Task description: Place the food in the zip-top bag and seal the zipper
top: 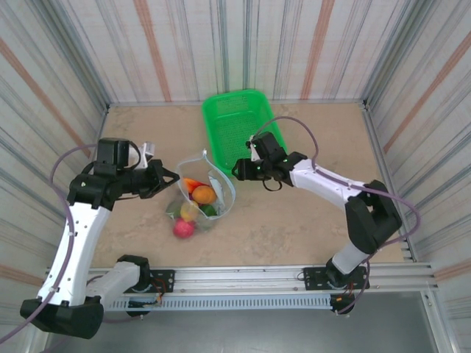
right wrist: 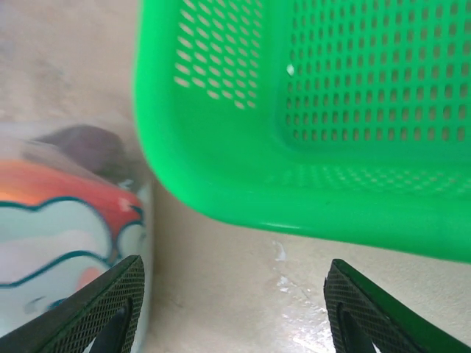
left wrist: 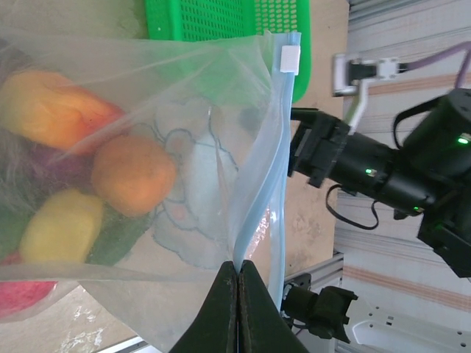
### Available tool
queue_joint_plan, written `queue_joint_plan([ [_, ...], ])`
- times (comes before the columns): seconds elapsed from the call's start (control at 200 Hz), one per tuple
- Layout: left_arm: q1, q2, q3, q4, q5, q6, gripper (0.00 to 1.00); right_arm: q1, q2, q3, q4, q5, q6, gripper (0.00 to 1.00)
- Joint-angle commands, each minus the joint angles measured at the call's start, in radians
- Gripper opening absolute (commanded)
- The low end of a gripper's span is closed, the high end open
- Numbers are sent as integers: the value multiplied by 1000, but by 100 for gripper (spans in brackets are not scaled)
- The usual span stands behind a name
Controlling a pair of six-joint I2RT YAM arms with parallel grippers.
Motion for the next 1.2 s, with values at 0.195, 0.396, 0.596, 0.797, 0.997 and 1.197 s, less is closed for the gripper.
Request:
queue_joint_plan([
  [0.195, -84, 51, 32, 10, -4, 36, 0, 10, -231, -60, 27, -213, -174, 61],
  [0.396, -91, 56, 38, 12, -24, 26, 0, 113, -108, 56, -42, -165, -305, 64],
  [0.596, -97, 53, 45, 11, -36, 20, 0, 129, 22, 202, -112, -182, -291, 62],
  [0.797, -102, 33, 14, 16, -52, 12, 0, 109, -41, 146, 14, -286, -97, 72],
  [0.997, -208, 55, -54, 119, -48, -41, 11, 78, -5, 132, 125, -336, 132, 80],
  [1.197, -246, 77, -155, 288, 43, -117, 27, 69, 8, 93, 210, -295, 254, 83],
])
